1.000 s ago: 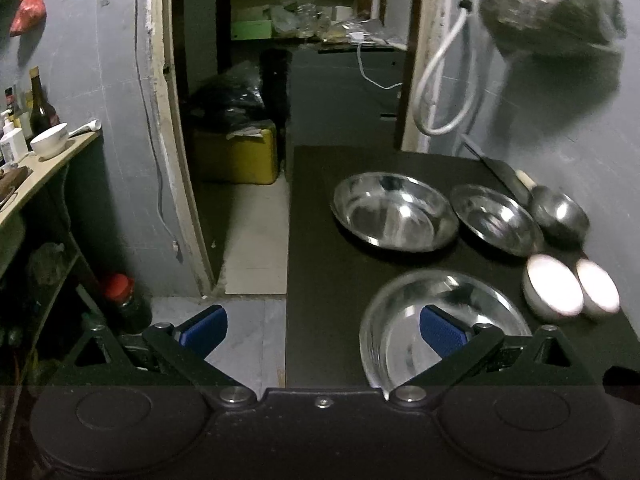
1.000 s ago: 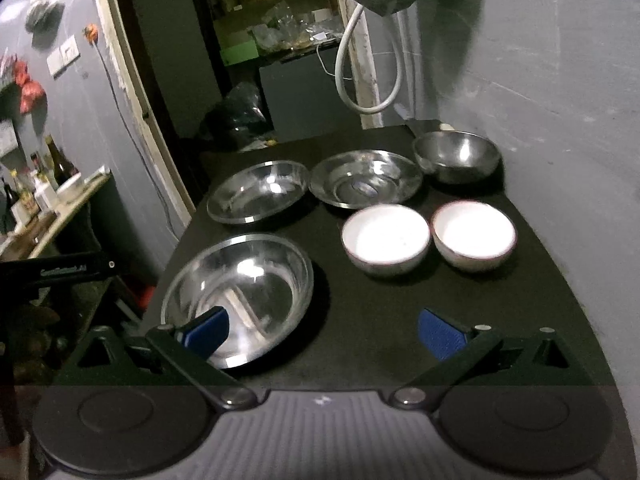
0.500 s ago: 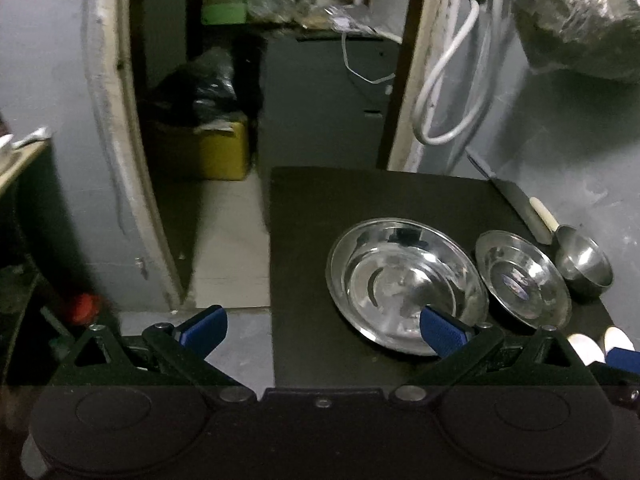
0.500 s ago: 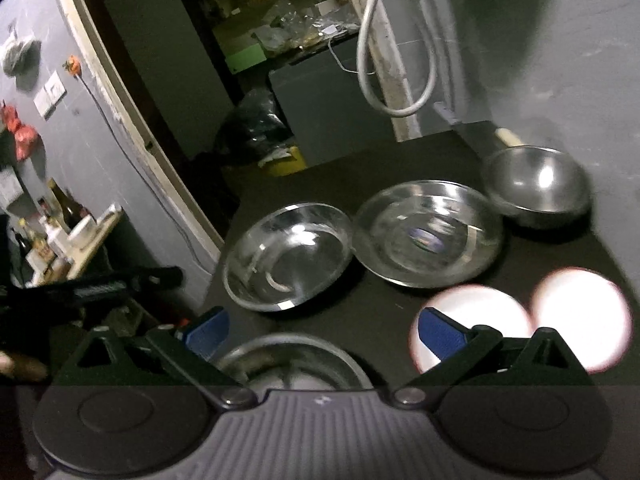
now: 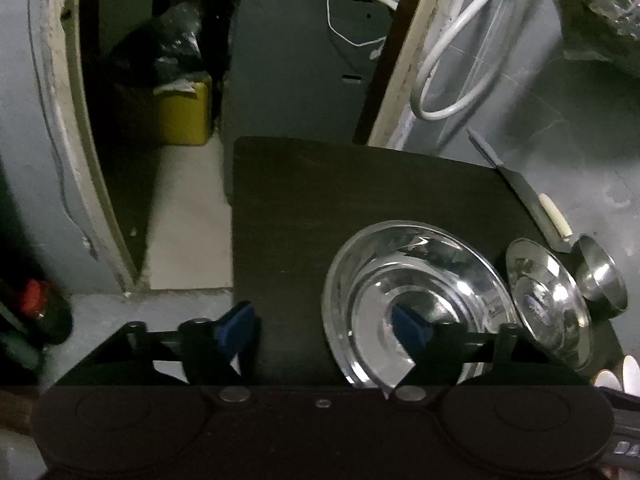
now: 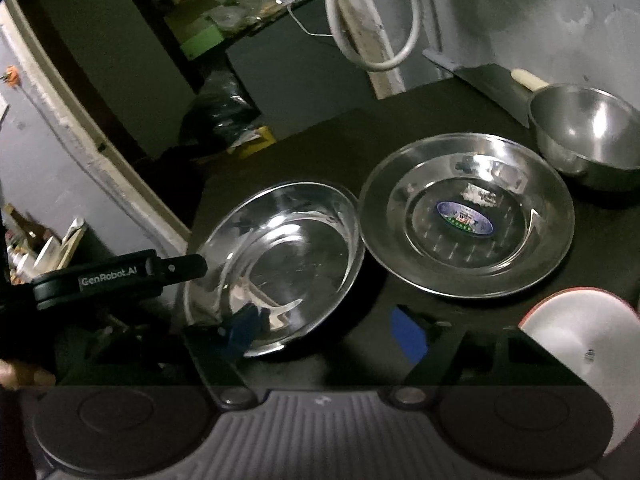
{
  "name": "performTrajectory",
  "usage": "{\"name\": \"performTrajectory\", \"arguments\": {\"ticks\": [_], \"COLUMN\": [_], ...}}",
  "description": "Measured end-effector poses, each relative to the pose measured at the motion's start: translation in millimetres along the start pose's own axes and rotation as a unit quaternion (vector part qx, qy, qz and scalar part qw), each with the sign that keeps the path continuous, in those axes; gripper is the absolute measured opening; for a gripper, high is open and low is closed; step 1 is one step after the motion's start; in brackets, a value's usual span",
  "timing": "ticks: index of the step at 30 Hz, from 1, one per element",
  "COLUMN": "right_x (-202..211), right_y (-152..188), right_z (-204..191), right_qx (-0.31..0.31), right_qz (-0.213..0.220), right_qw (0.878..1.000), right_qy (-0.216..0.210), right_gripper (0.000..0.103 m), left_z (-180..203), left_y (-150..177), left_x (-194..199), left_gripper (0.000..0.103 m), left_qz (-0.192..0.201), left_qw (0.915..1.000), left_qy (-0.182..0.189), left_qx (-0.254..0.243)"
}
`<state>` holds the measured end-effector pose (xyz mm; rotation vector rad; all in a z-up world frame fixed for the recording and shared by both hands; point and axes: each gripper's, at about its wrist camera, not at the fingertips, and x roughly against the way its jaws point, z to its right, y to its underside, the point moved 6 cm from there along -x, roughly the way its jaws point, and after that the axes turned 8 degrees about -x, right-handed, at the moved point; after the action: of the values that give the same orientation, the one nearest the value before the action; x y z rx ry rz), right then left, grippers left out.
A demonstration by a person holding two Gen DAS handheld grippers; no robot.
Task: Organize plates and bowls
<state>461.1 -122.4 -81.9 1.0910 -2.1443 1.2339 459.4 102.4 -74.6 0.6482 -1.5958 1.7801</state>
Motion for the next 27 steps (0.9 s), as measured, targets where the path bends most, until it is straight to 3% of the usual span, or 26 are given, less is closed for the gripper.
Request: {"name": "performTrajectory", "arguments": {"ticks": [4,11,13,27], "right_x": [-9,-18,-17,-1], "right_y": [1,1,4,2], "right_z": [1,-1,-3,-12], "right_qx": [-0.011,-0.027,-0.024,0.005], "right_qz": [-0.002,-0.001,0.001,0.015], "right_qw": [1.0,1.0,1.0,1.0], "right_qy": [0.01,0.009,0.007,-0.004], "right_gripper": [0.055,0.025,0.023,0.022], "left_z": [5,5,2,6], "left_y": [-1,0,1,12], "left_x": [-9,-17,-18,20], "left_gripper": [0.046,0.019,0.014,0.012], "left_qz": [-0.008,-0.012,-0.013,0.018], "left_qw": [0.9998,0.9996,0.9996,0.9997], "left_qy": [0.015,0.022,0.02,0.011], "left_qx": [-0.004,0.01,0.014,-0.009]}}
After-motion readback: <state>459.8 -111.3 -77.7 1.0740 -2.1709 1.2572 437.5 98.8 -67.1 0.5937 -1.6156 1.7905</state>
